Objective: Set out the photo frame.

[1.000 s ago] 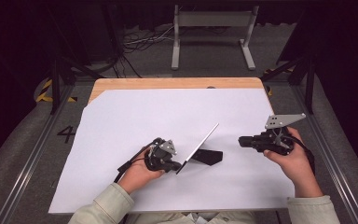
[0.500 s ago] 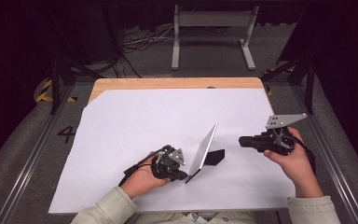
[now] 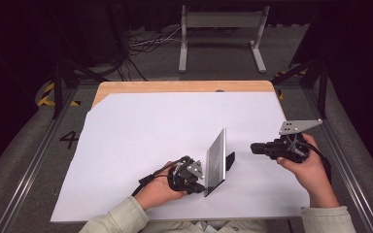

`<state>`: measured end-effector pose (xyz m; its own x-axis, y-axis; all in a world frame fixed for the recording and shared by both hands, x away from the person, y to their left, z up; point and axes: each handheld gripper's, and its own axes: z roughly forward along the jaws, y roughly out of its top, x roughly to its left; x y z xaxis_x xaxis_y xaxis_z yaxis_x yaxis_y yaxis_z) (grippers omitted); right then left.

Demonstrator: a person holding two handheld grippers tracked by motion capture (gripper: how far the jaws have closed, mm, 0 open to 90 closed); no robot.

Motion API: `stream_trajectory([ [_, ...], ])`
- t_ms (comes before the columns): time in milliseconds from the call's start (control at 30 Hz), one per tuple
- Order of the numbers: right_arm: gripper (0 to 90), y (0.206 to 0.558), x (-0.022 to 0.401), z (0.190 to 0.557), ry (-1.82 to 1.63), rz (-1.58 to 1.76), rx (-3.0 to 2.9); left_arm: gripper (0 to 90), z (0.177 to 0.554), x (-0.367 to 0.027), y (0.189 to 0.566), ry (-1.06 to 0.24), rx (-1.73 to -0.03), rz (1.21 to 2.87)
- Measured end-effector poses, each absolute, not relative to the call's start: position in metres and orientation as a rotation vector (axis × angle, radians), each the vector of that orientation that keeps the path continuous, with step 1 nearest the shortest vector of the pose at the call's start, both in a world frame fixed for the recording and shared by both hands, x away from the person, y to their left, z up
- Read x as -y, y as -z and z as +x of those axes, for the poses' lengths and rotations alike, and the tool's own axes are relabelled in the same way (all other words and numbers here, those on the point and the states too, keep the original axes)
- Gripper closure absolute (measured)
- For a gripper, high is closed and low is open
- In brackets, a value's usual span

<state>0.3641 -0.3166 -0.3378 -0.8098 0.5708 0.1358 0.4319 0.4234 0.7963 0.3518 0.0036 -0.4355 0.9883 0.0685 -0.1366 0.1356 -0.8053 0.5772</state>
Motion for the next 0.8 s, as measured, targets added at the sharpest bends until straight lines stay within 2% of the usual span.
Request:
stream_trajectory([
  [433,87.4,0.336,0.325,0.359,-1.33,0.947,-2.482,90.0,0.352,0.022,0.436,0.132,-0.133,2.495],
  [800,87.7,0.332,0.336,0.353,-1.327,1.13,-2.439,90.0,0.351,0.04,0.437,0.13,-0.113,2.475],
])
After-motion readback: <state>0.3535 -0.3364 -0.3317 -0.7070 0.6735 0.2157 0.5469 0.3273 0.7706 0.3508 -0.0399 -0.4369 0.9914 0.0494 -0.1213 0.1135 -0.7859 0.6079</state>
